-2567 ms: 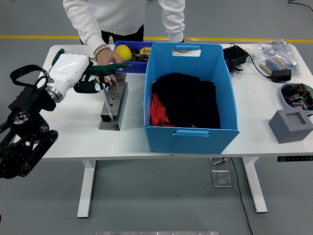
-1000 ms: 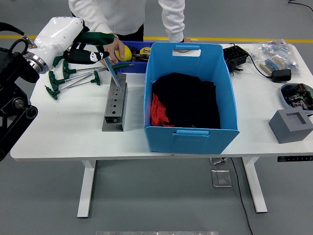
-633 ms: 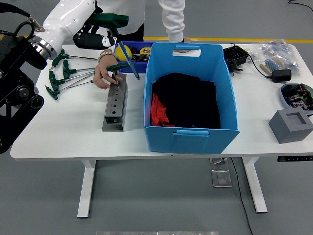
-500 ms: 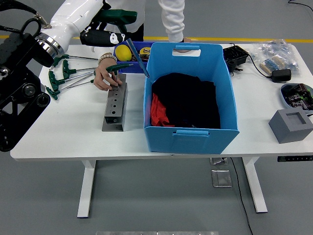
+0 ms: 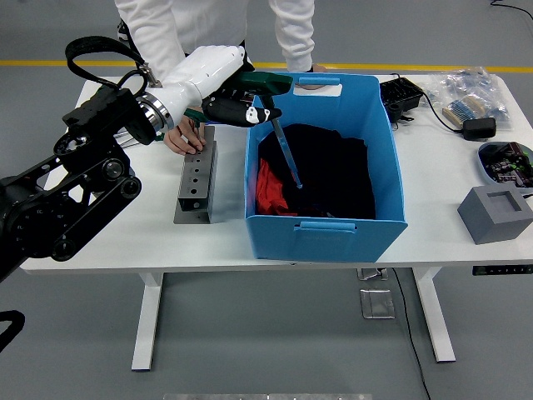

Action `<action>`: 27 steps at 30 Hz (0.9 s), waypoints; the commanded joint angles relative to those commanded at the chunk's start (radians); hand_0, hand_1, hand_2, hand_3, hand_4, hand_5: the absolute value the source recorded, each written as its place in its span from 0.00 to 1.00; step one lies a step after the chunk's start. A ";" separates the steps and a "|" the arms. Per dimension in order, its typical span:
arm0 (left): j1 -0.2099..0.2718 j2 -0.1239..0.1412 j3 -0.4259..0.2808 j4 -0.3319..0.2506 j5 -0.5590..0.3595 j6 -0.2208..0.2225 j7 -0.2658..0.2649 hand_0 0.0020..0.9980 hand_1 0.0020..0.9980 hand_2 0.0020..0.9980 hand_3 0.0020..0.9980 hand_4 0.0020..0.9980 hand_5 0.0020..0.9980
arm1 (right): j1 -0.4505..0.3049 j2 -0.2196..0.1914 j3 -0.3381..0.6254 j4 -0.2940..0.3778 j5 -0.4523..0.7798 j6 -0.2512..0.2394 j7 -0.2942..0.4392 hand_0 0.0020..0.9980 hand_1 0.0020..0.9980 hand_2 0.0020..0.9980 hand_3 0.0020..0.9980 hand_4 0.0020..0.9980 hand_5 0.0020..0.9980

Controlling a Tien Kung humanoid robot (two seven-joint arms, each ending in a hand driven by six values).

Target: Lift tool from toolbox,place it in box,lift tool from toolbox,place it in box

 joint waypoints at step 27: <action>-0.171 -0.102 0.253 0.219 -0.075 -0.092 -0.086 0.29 0.30 0.34 0.45 0.76 0.47 | 0.023 -0.017 -0.067 0.000 0.043 -0.002 0.010 0.64 0.62 0.71 0.54 0.80 0.58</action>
